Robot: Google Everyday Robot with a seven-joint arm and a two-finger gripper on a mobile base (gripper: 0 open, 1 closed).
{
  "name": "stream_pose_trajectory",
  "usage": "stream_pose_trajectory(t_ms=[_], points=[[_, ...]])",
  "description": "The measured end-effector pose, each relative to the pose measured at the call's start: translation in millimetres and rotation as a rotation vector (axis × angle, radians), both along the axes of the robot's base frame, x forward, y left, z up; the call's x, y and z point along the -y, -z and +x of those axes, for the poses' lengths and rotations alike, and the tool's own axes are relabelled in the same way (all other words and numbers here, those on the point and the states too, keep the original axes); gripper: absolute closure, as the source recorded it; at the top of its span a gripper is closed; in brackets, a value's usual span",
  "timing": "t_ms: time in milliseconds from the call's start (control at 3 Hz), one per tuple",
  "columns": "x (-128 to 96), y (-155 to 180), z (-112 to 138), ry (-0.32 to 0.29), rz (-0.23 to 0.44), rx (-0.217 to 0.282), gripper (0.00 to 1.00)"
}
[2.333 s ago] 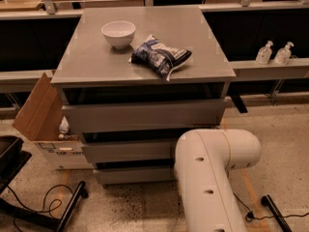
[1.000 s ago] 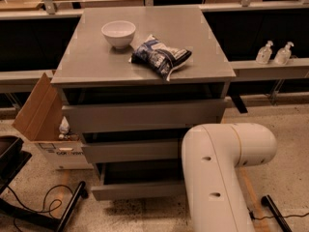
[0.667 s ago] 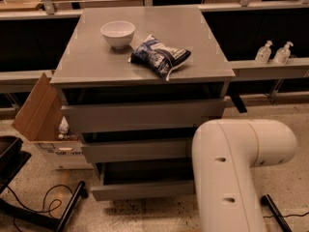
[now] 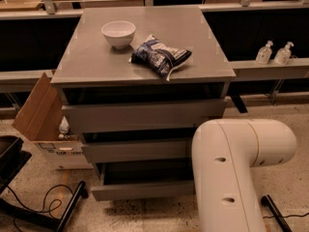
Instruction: Open bottom drawer
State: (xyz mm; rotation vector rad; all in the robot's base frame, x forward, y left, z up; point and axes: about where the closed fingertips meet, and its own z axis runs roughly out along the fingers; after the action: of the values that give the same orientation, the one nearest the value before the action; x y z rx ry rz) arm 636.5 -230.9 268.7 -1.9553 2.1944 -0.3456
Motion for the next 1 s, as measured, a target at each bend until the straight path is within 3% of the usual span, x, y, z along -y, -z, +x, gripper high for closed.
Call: stream_pose_trajectory(t_ms=[333,667,1000], points=[[-6.6,7.2,-5.9,-0.004,0.031,-0.006,0.52],[-24.9,25.1,-14.1,-0.007,0.108,-0.004,0.60],[-32.3,33.2,-17.0,-0.003,0.149,0.005,0.84]])
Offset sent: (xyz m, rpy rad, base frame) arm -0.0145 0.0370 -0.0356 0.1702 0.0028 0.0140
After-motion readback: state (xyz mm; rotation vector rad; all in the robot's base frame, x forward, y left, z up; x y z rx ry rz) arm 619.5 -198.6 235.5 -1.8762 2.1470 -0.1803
